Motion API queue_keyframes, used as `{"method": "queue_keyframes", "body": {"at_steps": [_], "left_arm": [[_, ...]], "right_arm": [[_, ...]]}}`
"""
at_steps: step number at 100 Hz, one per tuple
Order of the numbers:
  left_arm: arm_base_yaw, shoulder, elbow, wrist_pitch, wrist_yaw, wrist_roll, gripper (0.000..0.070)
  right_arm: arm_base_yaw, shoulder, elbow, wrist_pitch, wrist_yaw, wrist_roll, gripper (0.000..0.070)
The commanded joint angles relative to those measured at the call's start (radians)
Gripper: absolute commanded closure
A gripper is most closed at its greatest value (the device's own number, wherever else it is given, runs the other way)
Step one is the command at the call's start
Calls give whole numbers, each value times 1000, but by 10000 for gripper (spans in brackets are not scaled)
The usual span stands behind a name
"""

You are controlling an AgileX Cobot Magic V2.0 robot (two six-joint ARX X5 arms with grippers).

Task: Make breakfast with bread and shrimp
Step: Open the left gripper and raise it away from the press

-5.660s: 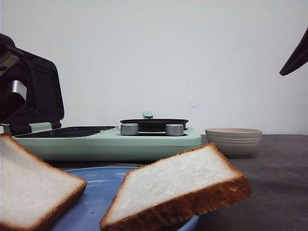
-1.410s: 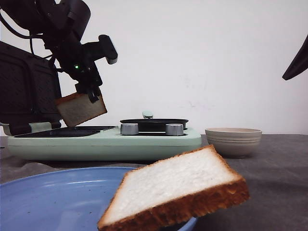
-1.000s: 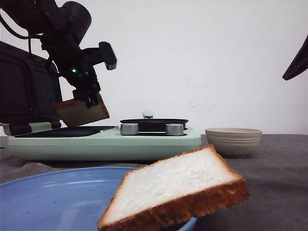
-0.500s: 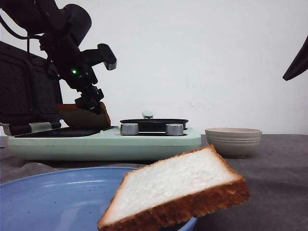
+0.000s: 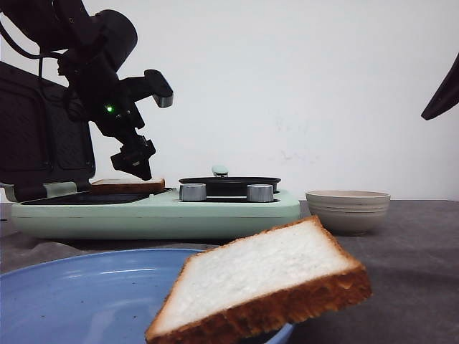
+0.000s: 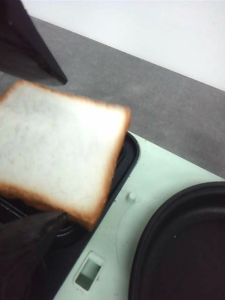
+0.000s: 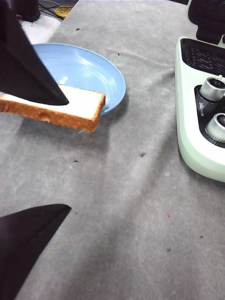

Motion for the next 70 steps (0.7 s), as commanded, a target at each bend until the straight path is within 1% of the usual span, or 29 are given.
{"method": "queue_keyframes", "body": {"at_steps": [1, 24, 45, 51, 70], "left_arm": [[-5, 22, 26, -5, 14, -11, 175], [-5, 15, 26, -31, 15, -15, 175], [-3, -29, 27, -29, 15, -76, 178], [-1, -48, 27, -32, 15, -113, 179], [10, -133, 27, -39, 15, -277, 180]], "right_arm": [[3, 5, 16, 3, 0, -15, 289], [3, 5, 16, 3, 0, -15, 289], [3, 5, 16, 3, 0, -14, 289], [3, 5, 16, 3, 0, -14, 289], [3, 5, 16, 4, 0, -14, 289]]}}
